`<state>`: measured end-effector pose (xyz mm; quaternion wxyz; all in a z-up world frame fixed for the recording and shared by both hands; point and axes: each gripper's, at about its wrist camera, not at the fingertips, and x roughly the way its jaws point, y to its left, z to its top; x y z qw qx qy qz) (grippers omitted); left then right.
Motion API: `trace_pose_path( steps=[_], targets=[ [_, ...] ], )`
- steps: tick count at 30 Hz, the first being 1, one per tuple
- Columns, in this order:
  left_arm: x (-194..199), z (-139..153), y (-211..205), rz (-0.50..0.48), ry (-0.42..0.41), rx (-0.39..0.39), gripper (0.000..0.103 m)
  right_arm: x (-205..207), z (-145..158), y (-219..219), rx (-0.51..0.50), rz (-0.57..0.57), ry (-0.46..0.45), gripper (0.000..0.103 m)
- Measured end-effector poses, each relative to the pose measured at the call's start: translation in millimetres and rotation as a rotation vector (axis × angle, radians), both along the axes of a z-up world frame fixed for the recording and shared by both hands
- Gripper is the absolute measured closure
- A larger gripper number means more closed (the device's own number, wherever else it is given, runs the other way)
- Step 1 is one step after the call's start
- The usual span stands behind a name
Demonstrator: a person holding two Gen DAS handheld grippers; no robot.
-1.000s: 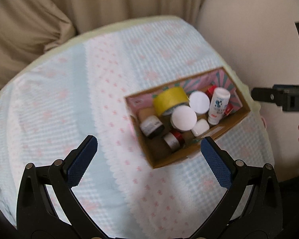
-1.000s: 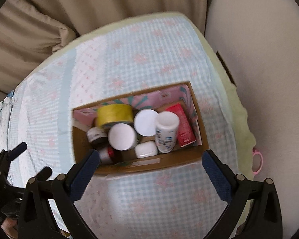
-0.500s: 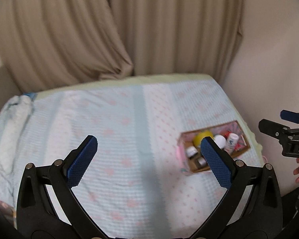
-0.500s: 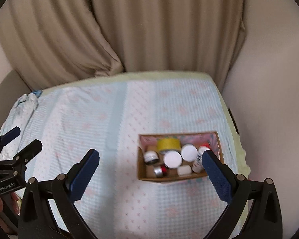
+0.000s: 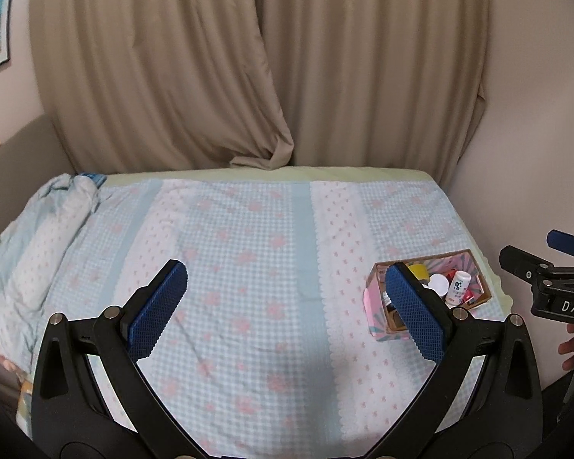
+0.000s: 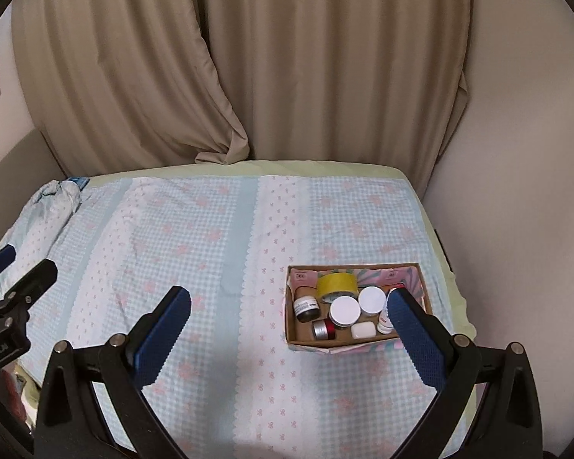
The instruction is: Organize rigid objects
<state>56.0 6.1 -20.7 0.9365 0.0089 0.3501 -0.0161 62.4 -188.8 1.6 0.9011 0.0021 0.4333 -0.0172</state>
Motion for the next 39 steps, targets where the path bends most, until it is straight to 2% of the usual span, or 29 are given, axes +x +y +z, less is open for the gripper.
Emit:
trace_pose_path(
  steps=[16, 39],
  targets=[
    [-3.1, 1.7, -9.7, -0.011, -0.005, 0.009, 0.0, -9.4, 6.7, -10.5, -0.004, -0.024, -0.015, 0.0],
    [-7.2, -0.7, -12.2, 0.006, -0.007, 0.022, 0.0, -5.9, 3.0, -2.5, -0.009, -0.009, -0.02, 0.0]
  ],
)
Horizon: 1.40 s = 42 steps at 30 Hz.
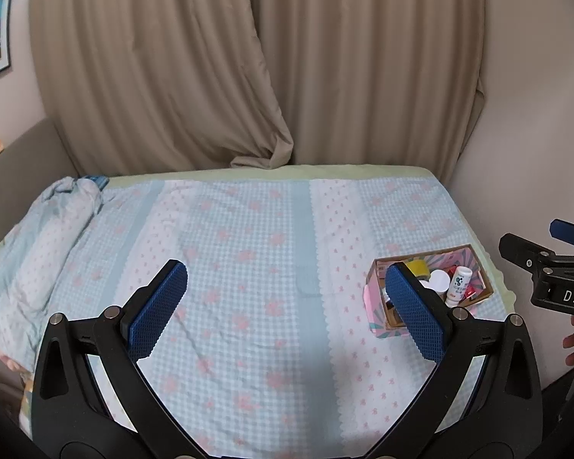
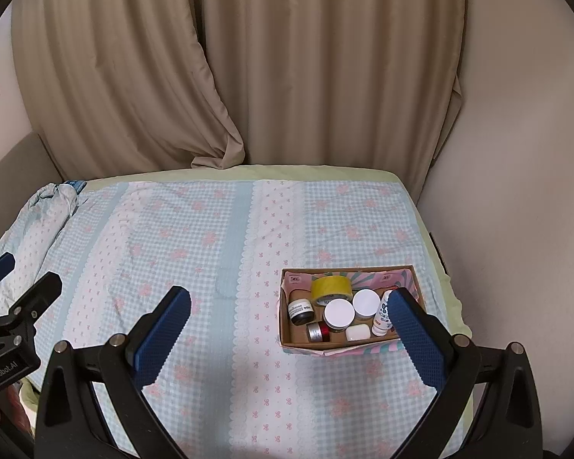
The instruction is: Organize rigid objects
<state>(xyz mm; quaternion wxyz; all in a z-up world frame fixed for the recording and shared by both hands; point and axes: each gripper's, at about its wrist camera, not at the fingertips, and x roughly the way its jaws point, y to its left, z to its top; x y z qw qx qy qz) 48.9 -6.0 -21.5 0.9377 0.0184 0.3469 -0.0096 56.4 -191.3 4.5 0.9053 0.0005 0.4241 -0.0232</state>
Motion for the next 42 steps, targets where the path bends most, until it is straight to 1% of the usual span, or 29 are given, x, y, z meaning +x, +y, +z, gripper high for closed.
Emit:
trace_pose_path(
  steps=[15, 21, 26, 31, 37, 42],
  targets=[
    [2.5, 2.5, 2.9, 0.007, -0.014, 0.013, 0.0, 2.1, 0.3, 1.2, -0.001, 0.002, -0.006, 0.0],
    [5.9, 1.4, 5.8, 0.025, -0.004, -0.003, 0.0, 4.6, -0.6, 2.1, -0.004, 0.0, -0.008, 0.0],
    [6.5, 1.9, 3.9, 0.061, -0.043, 0.035, 0.0, 5.4, -2.3, 2.4, -0.004, -0.001, -0.005, 0.0],
    [7.5, 1.4, 6.6, 0.074, -0.053, 0.013, 0.0, 7.0, -3.0, 3.0, -0.004, 0.001, -0.002, 0.0],
    [7.4, 1.9, 9.1, 0.089, -0.068, 0.049, 0.0, 7.3, -3.9, 3.5, -0.006, 0.0, 0.001, 0.0],
    [8.6, -0.7, 16.6, 0.064, -0.075, 0.023, 0.0, 11.5, -8.6, 7.1, -0.004, 0.0, 0.017, 0.0]
  ],
)
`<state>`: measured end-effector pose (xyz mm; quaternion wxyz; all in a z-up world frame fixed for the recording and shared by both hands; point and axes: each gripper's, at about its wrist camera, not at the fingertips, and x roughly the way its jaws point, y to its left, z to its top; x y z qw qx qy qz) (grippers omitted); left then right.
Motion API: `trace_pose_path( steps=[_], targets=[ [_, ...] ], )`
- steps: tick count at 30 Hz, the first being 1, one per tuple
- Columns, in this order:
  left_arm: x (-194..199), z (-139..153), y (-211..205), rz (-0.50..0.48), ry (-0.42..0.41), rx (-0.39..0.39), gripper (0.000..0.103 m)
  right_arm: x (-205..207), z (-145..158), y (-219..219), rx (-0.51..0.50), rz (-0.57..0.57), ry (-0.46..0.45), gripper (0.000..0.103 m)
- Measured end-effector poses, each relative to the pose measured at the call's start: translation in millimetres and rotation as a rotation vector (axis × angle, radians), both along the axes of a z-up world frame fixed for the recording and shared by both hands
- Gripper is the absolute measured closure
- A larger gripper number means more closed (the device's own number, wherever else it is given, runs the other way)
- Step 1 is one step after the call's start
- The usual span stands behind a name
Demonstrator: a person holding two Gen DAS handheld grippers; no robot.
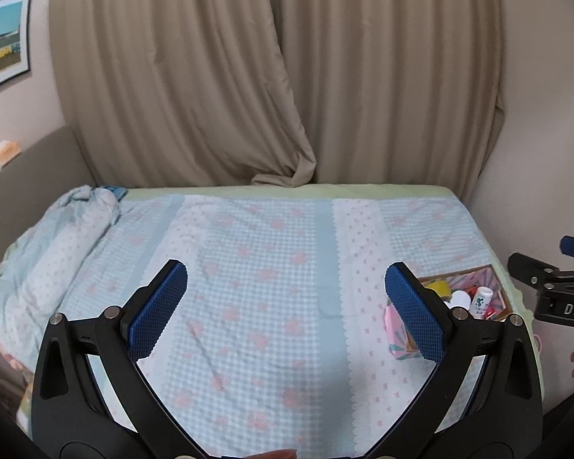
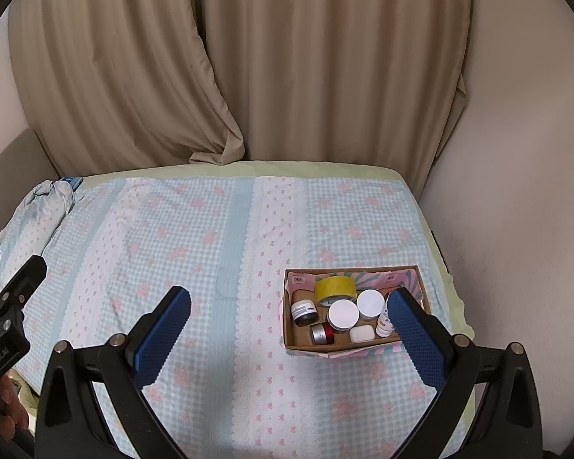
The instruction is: Organize rigid objects
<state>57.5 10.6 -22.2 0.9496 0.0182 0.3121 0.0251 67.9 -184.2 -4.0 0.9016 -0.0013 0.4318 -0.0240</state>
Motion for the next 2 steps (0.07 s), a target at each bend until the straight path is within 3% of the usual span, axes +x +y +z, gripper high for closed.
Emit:
trace_pose_path(
  steps=[2],
  targets=[
    [3.4, -2.8, 3.8, -0.004, 0.016, -0.006, 0.0, 2.4, -2.8, 3.7, -0.004, 0.001, 0.008, 0.0]
  ],
)
